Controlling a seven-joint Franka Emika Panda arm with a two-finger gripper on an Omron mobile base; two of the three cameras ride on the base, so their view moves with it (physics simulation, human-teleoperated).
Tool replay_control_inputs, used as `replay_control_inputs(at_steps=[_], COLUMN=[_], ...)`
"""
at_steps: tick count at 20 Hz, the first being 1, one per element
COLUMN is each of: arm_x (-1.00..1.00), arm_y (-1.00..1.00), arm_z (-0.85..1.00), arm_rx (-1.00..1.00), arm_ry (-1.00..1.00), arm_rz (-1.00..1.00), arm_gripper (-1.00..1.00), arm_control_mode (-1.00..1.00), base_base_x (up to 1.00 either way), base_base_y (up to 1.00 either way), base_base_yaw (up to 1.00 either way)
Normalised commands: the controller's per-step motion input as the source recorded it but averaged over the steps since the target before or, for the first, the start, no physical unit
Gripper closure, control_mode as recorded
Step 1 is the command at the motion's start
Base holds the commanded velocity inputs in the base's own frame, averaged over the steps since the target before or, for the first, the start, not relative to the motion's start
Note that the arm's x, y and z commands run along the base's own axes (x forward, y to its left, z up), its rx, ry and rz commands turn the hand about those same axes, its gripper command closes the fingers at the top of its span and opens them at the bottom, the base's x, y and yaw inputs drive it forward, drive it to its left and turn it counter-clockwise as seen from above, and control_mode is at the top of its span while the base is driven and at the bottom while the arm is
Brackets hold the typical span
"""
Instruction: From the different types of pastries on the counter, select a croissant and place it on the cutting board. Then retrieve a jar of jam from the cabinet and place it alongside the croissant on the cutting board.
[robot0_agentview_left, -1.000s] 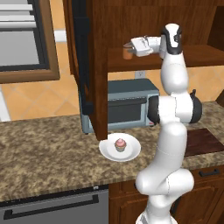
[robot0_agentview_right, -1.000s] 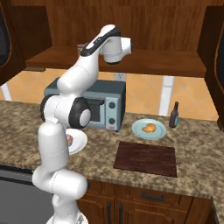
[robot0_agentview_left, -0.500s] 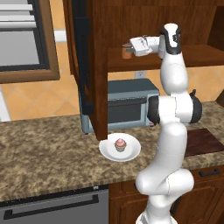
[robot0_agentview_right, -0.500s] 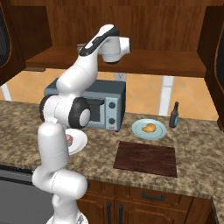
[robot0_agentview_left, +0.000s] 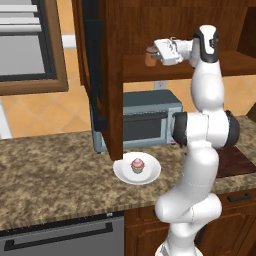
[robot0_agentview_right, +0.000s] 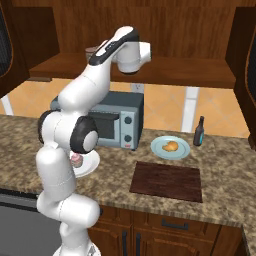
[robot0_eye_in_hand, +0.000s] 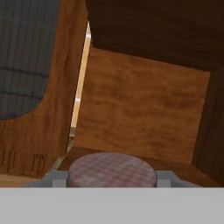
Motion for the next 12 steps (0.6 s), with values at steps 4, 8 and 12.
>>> replay_control_inputs(at_steps=[4,8,12], arm_x=[-0.85,-0.49,-0.39], arm_y=[0.0,0.0,0.04], arm_z=[0.06,0.08,0.27], arm_rx=[0.14,0.09,0.08], arm_ry=[-0.07,-0.04,-0.02], arm_rz=[-0.09,-0.23,-0.22], arm_gripper=[1.0,1.0,1.0], arm_control_mode=[-1.0,-1.0,-1.0], base_base_x=[0.0,0.0,0.0], base_base_y=[0.0,0.0,0.0], base_base_yaw=[0.0,0.0,0.0])
